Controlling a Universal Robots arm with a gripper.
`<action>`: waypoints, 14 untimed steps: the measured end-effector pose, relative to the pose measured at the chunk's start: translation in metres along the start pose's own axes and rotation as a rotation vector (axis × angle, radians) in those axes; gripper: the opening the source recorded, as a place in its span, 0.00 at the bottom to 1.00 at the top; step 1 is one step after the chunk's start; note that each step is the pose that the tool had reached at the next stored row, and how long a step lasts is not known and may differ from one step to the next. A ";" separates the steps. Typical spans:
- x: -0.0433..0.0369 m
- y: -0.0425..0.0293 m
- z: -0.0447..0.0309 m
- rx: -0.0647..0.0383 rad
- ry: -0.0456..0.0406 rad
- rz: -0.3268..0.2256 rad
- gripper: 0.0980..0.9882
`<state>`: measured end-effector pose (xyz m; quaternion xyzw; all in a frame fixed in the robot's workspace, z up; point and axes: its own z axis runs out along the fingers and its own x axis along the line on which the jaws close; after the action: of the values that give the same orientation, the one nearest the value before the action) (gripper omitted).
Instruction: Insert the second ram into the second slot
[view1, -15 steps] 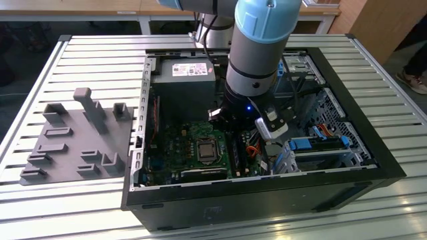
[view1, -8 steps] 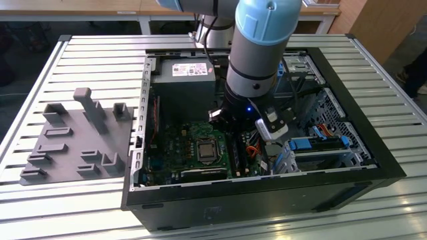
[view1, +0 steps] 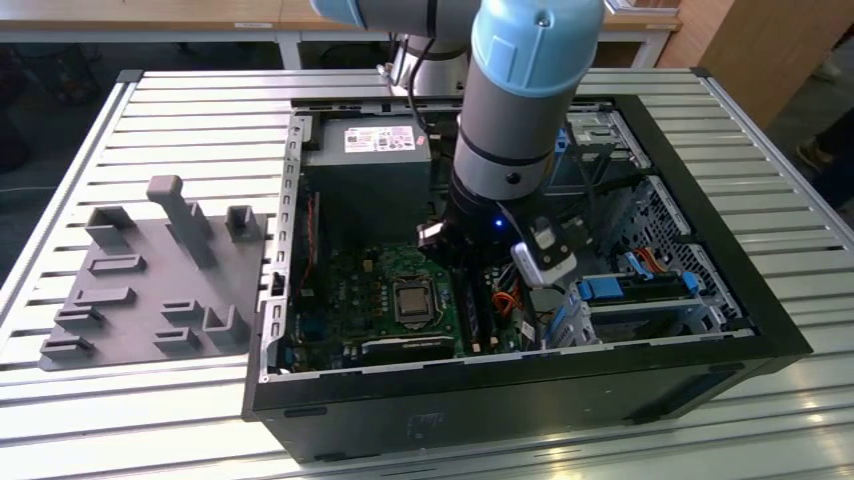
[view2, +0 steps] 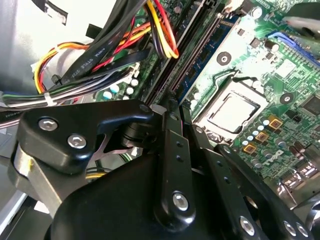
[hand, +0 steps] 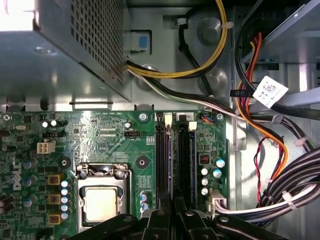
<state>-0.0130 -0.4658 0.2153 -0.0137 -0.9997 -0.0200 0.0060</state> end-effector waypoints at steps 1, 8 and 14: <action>0.0000 -0.0002 0.0005 0.000 0.0002 0.000 0.04; -0.0001 -0.0007 0.0019 0.000 0.0018 0.000 0.04; -0.0001 -0.0007 0.0031 0.000 0.0018 0.000 0.04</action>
<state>-0.0130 -0.4665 0.2122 -0.0136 -0.9997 -0.0199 0.0069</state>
